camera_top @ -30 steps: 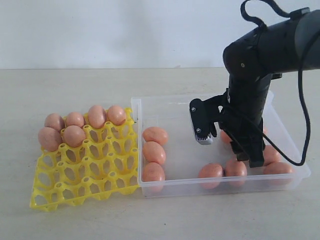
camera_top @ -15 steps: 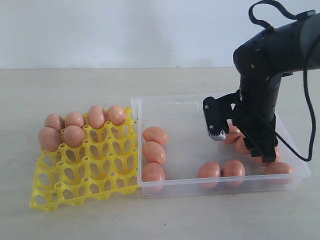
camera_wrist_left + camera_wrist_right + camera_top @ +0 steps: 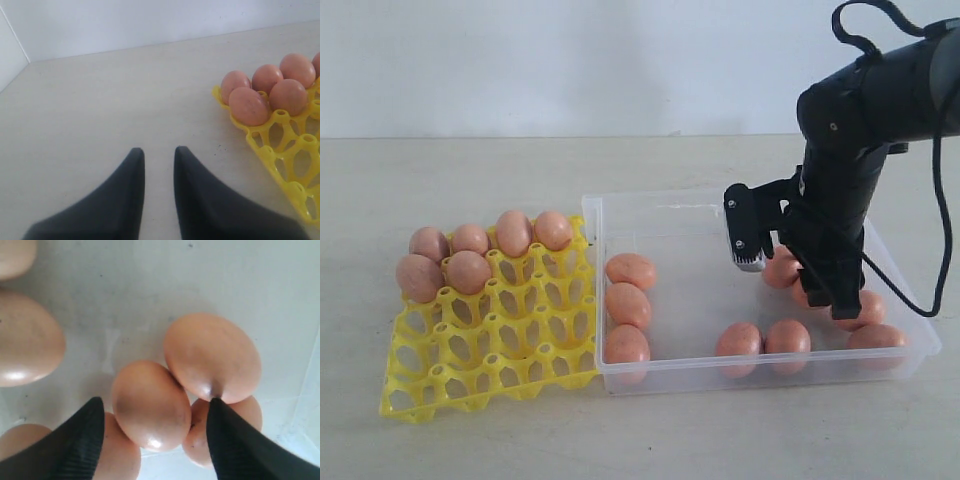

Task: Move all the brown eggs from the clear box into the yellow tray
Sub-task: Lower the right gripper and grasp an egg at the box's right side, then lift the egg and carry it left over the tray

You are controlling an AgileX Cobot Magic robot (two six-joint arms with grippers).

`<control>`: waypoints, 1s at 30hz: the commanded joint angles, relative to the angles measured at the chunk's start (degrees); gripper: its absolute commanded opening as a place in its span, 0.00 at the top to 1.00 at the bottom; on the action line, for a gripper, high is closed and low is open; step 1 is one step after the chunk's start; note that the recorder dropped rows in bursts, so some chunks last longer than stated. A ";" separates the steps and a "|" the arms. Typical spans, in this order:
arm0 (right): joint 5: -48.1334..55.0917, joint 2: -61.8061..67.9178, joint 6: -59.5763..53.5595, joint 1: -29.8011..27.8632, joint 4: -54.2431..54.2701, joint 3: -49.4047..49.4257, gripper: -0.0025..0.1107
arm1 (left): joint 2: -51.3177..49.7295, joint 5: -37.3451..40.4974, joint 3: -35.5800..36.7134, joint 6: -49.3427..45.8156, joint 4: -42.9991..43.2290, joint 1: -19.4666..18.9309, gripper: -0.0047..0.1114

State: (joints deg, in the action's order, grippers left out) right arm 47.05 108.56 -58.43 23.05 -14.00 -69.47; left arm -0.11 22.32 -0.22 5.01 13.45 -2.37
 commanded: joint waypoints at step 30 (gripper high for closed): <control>-1.38 4.18 -2.18 -1.94 6.03 0.18 0.72 | 0.11 -0.41 0.22 0.11 -0.11 0.31 0.77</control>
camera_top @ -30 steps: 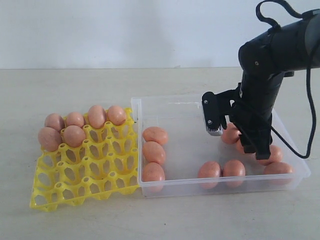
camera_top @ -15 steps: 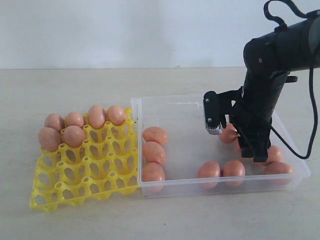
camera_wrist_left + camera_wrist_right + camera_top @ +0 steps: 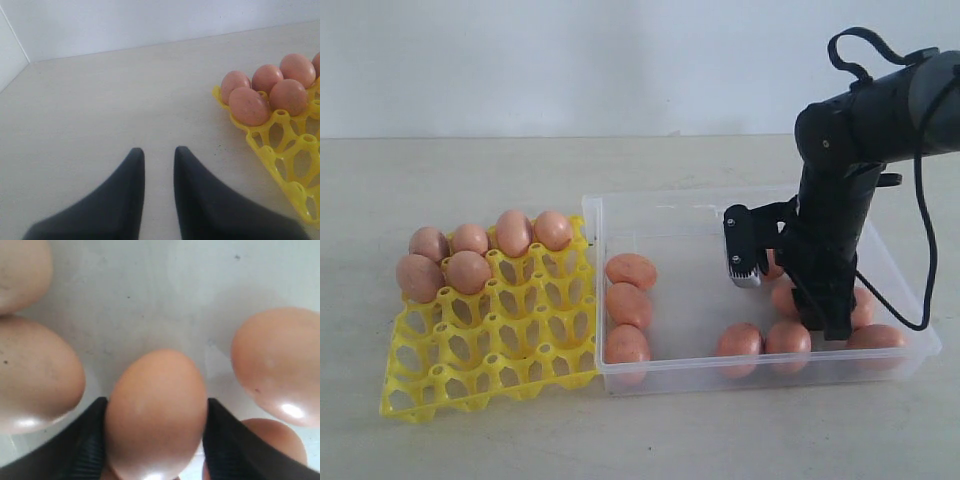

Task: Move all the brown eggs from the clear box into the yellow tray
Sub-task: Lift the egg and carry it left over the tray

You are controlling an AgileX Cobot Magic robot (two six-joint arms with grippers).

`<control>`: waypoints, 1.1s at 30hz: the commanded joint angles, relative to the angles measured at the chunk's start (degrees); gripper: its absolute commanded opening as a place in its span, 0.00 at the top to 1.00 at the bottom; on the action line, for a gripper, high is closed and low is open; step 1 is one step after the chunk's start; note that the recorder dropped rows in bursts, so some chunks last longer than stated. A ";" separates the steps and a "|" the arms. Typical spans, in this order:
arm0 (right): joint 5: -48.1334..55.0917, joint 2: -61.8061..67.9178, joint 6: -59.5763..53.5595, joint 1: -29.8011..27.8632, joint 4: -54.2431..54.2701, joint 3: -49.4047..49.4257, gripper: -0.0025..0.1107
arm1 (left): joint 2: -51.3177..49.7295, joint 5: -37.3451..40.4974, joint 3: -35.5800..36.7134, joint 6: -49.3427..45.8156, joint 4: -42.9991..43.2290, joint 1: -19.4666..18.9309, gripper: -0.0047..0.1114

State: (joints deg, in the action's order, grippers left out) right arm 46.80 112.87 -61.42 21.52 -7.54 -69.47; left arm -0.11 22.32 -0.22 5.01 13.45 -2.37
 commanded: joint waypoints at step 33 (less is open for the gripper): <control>-89.43 -3.03 68.75 30.35 20.52 9.78 0.98 | 0.11 -0.41 0.22 0.11 -0.11 0.31 0.77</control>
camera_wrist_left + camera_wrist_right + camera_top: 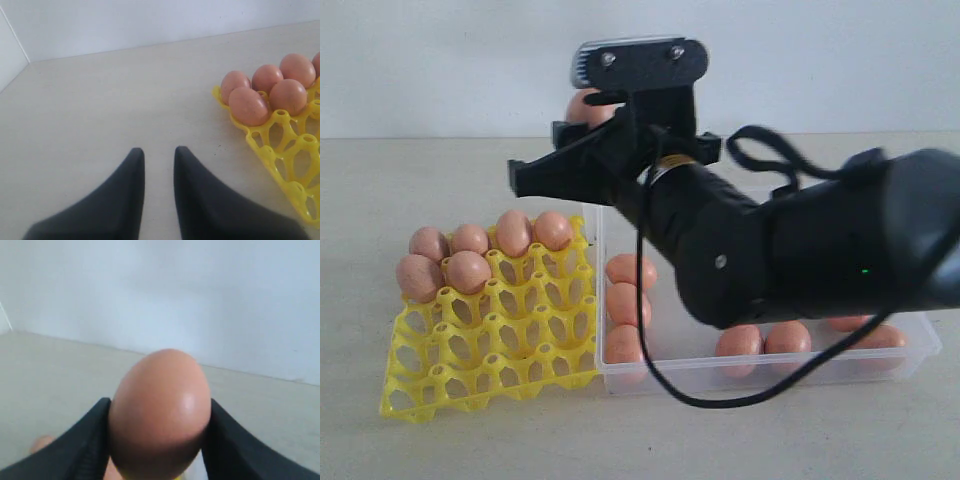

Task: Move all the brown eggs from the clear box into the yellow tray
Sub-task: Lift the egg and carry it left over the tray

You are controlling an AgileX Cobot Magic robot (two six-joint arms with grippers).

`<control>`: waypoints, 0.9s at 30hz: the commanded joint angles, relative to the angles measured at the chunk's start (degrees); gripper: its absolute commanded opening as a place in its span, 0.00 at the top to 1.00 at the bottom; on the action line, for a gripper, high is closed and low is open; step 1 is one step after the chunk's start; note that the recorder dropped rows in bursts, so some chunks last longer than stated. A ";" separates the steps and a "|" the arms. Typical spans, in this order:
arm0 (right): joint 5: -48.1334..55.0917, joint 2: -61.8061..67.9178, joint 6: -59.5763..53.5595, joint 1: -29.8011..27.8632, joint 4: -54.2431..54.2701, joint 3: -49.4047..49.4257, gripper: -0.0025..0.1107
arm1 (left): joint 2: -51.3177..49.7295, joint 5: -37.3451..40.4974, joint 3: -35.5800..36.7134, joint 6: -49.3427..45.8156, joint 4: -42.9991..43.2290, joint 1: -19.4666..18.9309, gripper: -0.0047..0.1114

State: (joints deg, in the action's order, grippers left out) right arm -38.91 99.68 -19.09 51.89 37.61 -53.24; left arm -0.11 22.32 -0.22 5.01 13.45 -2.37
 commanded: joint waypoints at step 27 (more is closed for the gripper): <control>6.21 25.74 79.43 -12.72 -93.78 -22.84 0.98 | 0.11 -0.41 0.22 0.11 -0.11 0.31 0.77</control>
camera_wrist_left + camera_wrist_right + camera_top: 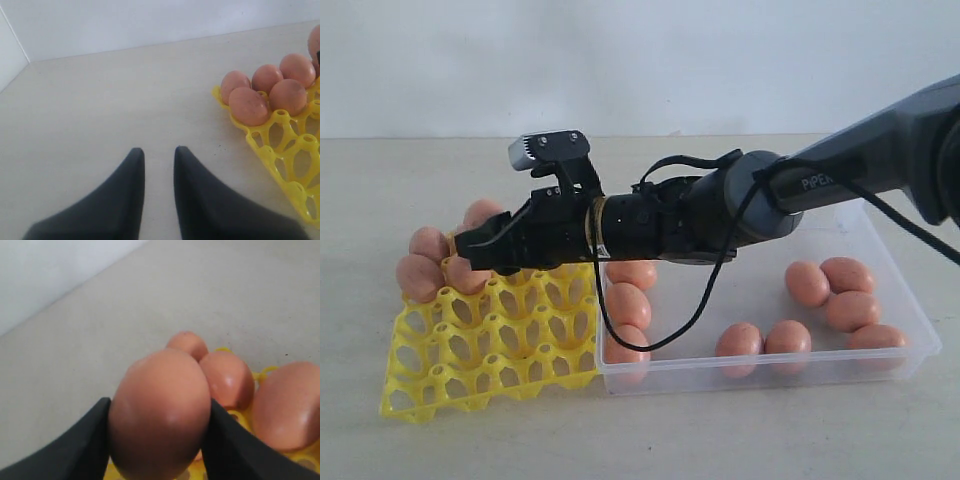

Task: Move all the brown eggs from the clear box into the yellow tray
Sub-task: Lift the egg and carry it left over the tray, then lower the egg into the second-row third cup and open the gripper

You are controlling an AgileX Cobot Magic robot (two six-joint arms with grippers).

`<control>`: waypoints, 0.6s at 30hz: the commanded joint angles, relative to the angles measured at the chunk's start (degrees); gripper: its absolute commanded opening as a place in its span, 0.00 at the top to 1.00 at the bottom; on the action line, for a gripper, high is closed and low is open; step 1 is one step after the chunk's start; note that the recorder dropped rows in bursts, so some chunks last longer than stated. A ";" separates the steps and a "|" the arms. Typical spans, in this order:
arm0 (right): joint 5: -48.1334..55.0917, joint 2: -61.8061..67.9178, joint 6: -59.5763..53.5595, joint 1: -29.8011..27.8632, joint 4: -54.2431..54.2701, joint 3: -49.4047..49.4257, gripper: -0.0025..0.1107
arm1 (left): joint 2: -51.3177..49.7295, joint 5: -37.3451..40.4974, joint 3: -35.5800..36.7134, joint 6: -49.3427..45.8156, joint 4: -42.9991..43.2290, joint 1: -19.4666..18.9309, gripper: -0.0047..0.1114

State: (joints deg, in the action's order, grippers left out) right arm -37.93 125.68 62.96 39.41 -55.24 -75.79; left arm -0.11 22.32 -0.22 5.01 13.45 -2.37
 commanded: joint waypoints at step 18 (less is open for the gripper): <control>9.10 1.78 -6.64 -0.11 -4.50 -0.29 0.98 | 0.11 -0.41 0.22 0.11 -0.11 0.31 0.77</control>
State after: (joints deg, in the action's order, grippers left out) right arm -28.70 127.21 56.99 39.41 -59.67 -75.87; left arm -0.11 22.32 -0.22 5.01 13.45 -2.37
